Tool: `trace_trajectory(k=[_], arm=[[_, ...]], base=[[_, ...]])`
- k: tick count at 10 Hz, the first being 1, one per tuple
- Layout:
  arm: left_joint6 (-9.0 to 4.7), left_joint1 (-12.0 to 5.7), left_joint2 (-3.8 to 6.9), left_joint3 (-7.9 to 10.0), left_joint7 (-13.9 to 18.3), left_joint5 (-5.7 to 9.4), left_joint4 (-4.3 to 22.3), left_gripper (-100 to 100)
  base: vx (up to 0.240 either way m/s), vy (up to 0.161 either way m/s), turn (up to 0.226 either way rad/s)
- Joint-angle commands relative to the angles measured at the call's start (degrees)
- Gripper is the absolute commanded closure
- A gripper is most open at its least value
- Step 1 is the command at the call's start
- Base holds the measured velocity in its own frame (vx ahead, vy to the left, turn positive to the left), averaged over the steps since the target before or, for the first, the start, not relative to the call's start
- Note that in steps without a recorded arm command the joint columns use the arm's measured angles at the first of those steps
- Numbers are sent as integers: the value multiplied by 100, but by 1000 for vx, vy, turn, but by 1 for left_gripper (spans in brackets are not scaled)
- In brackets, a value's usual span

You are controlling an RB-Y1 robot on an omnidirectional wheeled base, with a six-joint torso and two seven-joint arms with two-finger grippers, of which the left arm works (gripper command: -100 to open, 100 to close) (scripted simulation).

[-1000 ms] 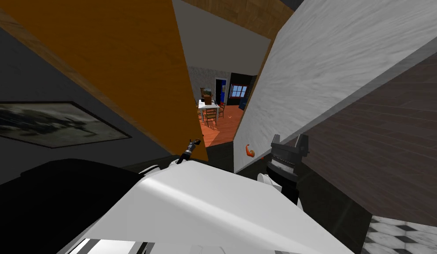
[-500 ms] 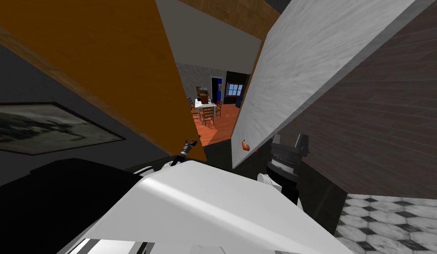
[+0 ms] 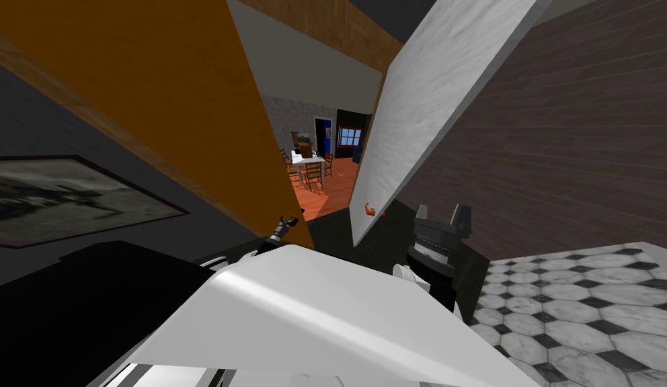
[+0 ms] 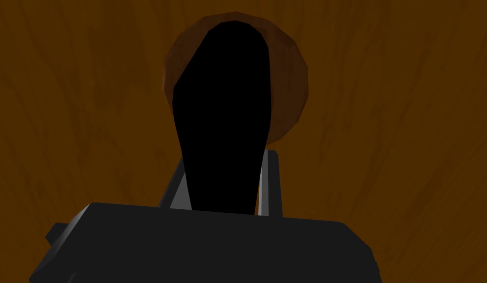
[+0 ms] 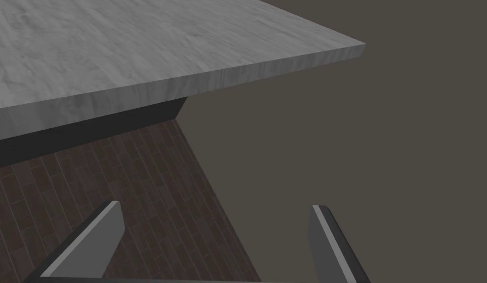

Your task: Pull the door open

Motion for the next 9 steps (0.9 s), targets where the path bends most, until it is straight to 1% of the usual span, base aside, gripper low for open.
trace_trajectory(k=[1, 2, 3, 4, 6, 9], arm=[[-190, 97, 53, -146, 73, 15, -7, 100], [-297, 156, 103, -227, 117, 34, 2, 100], [-247, 83, 63, -174, 109, 20, 114, 100], [-181, -7, -27, -33, 150, -175, 183, 100], [-101, -105, -110, 116, 174, -354, 231, 100], [55, -295, -270, 404, 221, -701, 326, 100]], base=[[-196, 65, -156], [-179, 61, -143], [-83, 28, -22], [-166, 24, -93], [-233, 55, -132], [-196, 70, -111]])
